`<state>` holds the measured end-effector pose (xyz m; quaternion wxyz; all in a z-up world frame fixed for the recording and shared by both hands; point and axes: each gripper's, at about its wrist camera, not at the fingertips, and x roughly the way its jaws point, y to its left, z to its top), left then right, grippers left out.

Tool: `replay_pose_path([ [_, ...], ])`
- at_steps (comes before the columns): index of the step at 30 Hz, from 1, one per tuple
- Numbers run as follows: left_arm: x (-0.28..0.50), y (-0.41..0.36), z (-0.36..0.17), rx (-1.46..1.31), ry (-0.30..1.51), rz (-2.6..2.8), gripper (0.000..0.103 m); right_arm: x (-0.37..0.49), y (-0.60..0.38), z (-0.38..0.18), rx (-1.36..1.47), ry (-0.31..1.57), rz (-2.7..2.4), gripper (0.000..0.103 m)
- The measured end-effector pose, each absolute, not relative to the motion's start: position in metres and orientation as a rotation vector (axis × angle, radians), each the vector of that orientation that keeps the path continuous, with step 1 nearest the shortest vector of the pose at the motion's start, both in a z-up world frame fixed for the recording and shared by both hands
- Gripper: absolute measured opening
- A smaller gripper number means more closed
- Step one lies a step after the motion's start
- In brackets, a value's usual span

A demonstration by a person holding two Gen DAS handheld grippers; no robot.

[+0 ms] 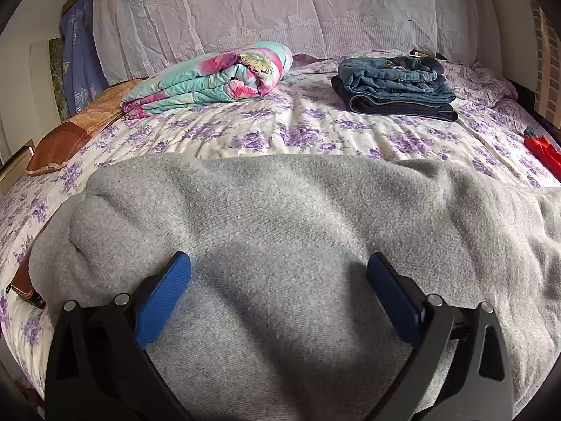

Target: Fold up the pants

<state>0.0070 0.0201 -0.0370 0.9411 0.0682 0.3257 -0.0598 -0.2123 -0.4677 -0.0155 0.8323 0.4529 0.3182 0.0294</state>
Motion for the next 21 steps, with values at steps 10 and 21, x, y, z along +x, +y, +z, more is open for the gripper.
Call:
replay_pose_path([
  [10, 0.007, 0.021, -0.037, 0.139, 0.663, -0.125, 0.098, -0.176, -0.463, -0.016, 0.825, 0.583, -0.079, 0.076],
  [21, -0.006, 0.029, -0.036, 0.127, 0.638, -0.205, 0.098, -0.187, -0.443, 0.010, 0.653, 0.438, -0.103, 0.029],
])
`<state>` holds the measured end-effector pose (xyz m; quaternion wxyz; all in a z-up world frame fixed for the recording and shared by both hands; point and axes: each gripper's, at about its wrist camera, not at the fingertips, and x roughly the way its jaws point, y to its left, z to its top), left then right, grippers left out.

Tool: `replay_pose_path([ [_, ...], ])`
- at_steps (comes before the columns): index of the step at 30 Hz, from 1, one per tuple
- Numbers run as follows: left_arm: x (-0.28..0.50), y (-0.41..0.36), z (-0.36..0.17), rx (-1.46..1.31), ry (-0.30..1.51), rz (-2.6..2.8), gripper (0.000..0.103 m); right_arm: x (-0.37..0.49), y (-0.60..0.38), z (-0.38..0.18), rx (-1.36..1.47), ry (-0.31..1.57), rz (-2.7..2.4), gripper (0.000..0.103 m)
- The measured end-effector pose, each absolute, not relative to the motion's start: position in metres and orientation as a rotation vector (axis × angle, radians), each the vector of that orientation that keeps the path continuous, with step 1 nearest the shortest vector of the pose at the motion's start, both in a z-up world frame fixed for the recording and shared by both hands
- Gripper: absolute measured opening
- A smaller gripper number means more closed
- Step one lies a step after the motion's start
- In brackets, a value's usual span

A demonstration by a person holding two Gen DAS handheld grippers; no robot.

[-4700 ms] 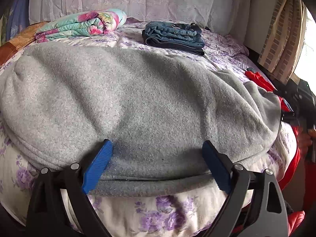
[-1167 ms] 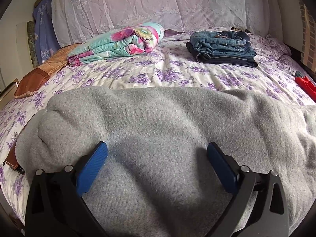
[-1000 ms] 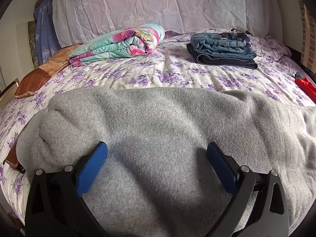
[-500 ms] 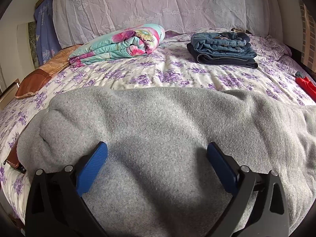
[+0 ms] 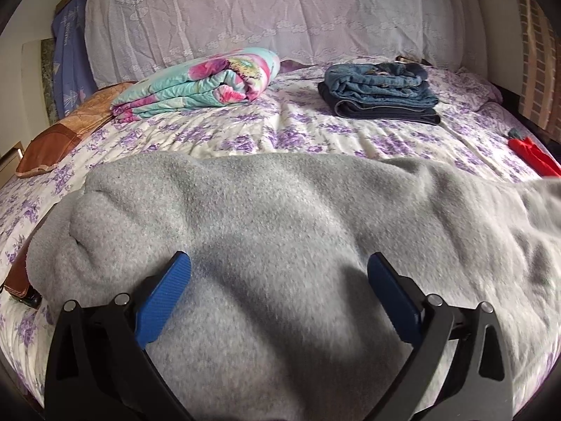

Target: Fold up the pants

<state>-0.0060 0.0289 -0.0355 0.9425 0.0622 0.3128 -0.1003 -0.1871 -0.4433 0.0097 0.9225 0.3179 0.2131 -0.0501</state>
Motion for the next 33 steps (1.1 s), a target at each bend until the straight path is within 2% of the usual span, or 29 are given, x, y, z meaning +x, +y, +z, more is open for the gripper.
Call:
replay_pose_path([
  [4, -0.020, 0.027, -0.039, 0.160, 0.596, -0.203, 0.098, -0.179, -0.434, 0.028, 0.580, 0.464, -0.110, 0.029],
  [8, -0.036, 0.021, -0.035, 0.161, 0.588, -0.211, 0.098, -0.175, -0.464, 0.007, 0.685, 0.594, -0.153, 0.046],
  [11, -0.037, 0.011, -0.044, 0.246, 0.621, -0.204, 0.099, -0.192, -0.477, 0.014, 0.698, 0.546, -0.239, 0.051],
  [16, -0.041, 0.023, -0.047, 0.222, 0.654, -0.245, 0.099, -0.199, -0.467, 0.076, 0.505, 0.363, -0.340, 0.054],
  [20, -0.053, 0.029, -0.048, 0.227, 0.663, -0.247, 0.099, -0.123, -0.406, 0.092, 0.433, 0.476, 0.007, 0.054],
  [26, -0.070, 0.036, -0.044, 0.197, 0.670, -0.238, 0.098, -0.002, -0.250, 0.067, 0.181, 0.710, 0.400, 0.052],
  [29, -0.069, 0.038, -0.025, 0.147, 0.675, -0.238, 0.098, 0.055, -0.205, 0.059, 0.163, 0.804, 0.481, 0.052],
  [33, -0.051, 0.051, 0.008, 0.088, 0.600, -0.199, 0.098, 0.090, -0.178, 0.045, 0.165, 0.894, 0.523, 0.052],
])
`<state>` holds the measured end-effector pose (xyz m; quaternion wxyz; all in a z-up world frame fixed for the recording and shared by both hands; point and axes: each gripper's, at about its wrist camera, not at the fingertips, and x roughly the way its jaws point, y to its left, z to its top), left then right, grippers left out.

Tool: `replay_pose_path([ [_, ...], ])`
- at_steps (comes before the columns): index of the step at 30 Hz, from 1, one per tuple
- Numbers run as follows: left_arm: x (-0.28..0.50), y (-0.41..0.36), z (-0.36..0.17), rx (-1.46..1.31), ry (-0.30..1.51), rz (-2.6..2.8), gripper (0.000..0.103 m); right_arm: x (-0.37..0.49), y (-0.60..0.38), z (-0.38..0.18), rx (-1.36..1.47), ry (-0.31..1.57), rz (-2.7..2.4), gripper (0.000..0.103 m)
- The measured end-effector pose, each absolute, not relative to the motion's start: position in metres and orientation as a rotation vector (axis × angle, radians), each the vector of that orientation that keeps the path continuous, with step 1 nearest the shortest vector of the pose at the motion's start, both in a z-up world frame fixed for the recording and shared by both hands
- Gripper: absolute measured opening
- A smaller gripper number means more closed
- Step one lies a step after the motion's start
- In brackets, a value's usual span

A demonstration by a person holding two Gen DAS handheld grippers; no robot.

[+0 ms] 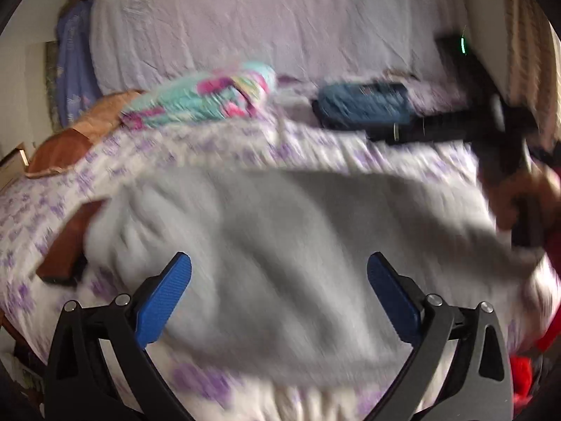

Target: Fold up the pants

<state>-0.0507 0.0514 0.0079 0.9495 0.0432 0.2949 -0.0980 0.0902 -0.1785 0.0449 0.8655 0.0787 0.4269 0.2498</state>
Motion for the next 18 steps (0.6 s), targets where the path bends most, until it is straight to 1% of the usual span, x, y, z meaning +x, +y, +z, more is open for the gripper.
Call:
replay_pose_path([
  [2, -0.028, 0.064, 0.007, 0.019, 0.634, -0.191, 0.098, 0.098, -0.164, 0.030, 0.117, 0.955, 0.516, 0.052],
  [3, -0.013, 0.070, -0.002, -0.025, 0.689, -0.196, 0.098, 0.096, -0.160, 0.021, 0.094, 0.972, 0.510, 0.051],
  [5, 0.005, 0.078, -0.026, -0.048, 0.775, -0.168, 0.098, 0.085, -0.155, 0.005, 0.056, 1.010, 0.517, 0.046],
  [8, -0.016, 0.057, -0.046, 0.172, 0.692, -0.099, 0.099, 0.066, -0.145, -0.002, -0.026, 0.970, 0.514, 0.036],
  [10, -0.025, 0.057, -0.050, 0.190, 0.655, -0.069, 0.099, 0.050, -0.139, 0.008, -0.101, 0.898, 0.492, 0.019],
  [11, -0.026, 0.060, -0.050, 0.177, 0.651, -0.074, 0.099, 0.041, -0.136, 0.017, -0.133, 0.832, 0.481, 0.017],
  [12, -0.027, 0.063, -0.049, 0.162, 0.646, -0.081, 0.098, 0.031, -0.134, 0.025, -0.154, 0.781, 0.481, 0.013],
  [13, -0.027, 0.066, -0.049, 0.145, 0.640, -0.089, 0.098, 0.023, -0.134, 0.034, -0.163, 0.729, 0.481, 0.005],
  [14, -0.029, 0.066, -0.049, 0.143, 0.637, -0.087, 0.099, 0.018, -0.139, 0.045, -0.136, 0.684, 0.483, 0.005],
  [15, -0.030, 0.066, -0.049, 0.148, 0.634, -0.082, 0.099, 0.021, -0.144, 0.050, -0.106, 0.681, 0.479, 0.005],
  [16, -0.029, 0.066, -0.049, 0.152, 0.631, -0.077, 0.099, 0.027, -0.149, 0.051, -0.081, 0.694, 0.474, 0.005],
  [18, -0.029, 0.065, -0.050, 0.152, 0.631, -0.077, 0.099, 0.050, -0.151, 0.034, -0.074, 0.780, 0.444, 0.005],
])
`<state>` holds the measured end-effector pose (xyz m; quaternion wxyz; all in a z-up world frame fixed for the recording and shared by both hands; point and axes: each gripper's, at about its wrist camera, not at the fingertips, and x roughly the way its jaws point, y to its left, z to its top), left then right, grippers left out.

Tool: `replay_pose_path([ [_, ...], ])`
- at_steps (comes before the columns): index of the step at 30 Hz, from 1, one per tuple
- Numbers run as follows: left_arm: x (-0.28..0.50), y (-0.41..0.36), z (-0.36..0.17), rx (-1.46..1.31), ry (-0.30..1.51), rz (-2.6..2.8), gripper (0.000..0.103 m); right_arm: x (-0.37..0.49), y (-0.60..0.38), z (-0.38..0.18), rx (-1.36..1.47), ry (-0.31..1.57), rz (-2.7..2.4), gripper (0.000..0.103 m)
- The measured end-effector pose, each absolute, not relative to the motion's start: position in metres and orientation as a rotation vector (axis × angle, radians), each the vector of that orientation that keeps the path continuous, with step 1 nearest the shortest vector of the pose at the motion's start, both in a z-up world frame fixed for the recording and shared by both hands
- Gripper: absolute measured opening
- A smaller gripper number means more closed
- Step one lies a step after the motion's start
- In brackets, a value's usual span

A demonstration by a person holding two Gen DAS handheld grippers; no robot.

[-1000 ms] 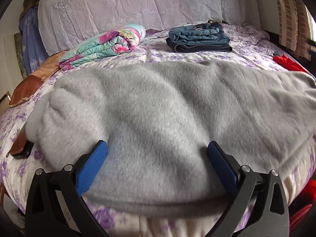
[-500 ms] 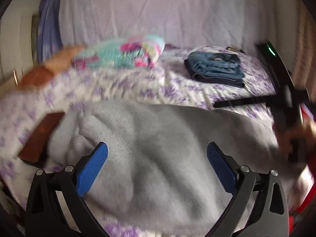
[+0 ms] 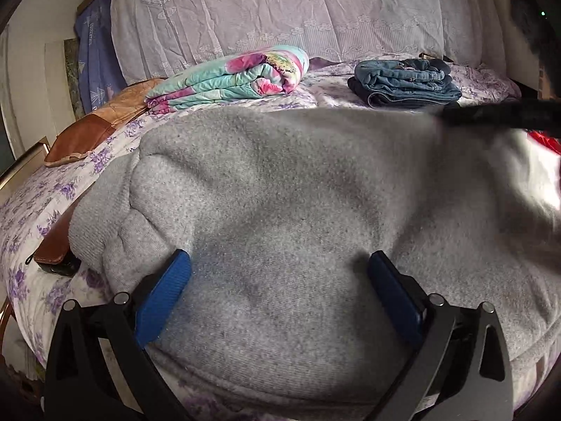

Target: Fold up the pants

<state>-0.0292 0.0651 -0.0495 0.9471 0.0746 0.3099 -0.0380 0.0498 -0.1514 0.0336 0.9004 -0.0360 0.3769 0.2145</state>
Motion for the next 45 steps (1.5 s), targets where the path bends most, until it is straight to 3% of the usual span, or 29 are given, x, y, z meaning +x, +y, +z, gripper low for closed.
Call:
replay_pose_path([
  [3, -0.030, 0.061, -0.050, 0.160, 0.635, -0.074, 0.099, 0.077, -0.149, -0.002, -0.037, 0.945, 0.454, 0.010],
  [8, -0.034, 0.067, -0.042, 0.147, 0.660, -0.094, 0.099, 0.045, -0.160, 0.057, 0.036, 0.724, 0.443, 0.014],
  [11, -0.045, 0.077, -0.024, 0.116, 0.657, -0.052, 0.099, 0.040, -0.145, 0.055, 0.021, 0.745, 0.517, 0.033],
  [14, -0.054, 0.101, 0.012, 0.017, 0.594, -0.012, 0.099, 0.061, -0.118, 0.001, -0.031, 0.942, 0.543, 0.036],
  [17, -0.039, 0.112, 0.037, -0.079, 0.610, -0.083, 0.099, 0.063, -0.122, 0.009, 0.028, 0.925, 0.585, 0.053],
  [21, 0.008, 0.096, 0.027, -0.030, 0.712, -0.115, 0.099, 0.038, -0.125, 0.028, -0.008, 0.805, 0.547, 0.057],
  [23, 0.040, 0.092, -0.013, 0.039, 0.803, -0.029, 0.098, 0.022, -0.129, 0.039, -0.003, 0.753, 0.552, 0.071],
  [25, 0.044, 0.086, -0.031, 0.119, 0.774, 0.015, 0.099, 0.007, -0.129, 0.039, -0.033, 0.746, 0.550, 0.100],
  [29, 0.033, 0.077, -0.028, 0.144, 0.734, 0.064, 0.099, 0.013, -0.123, 0.013, -0.077, 0.914, 0.579, 0.100],
  [37, -0.037, 0.078, -0.006, -0.006, 0.588, -0.095, 0.099, -0.094, -0.226, 0.052, 0.251, 0.661, 0.490, 0.099],
  [41, -0.050, 0.043, -0.036, 0.148, 0.610, -0.131, 0.099, -0.159, -0.304, 0.032, 0.473, 0.717, 0.369, 0.100],
  [45, -0.061, 0.028, -0.058, 0.244, 0.496, -0.060, 0.099, -0.206, -0.386, 0.007, 0.697, 0.765, 0.137, 0.099],
])
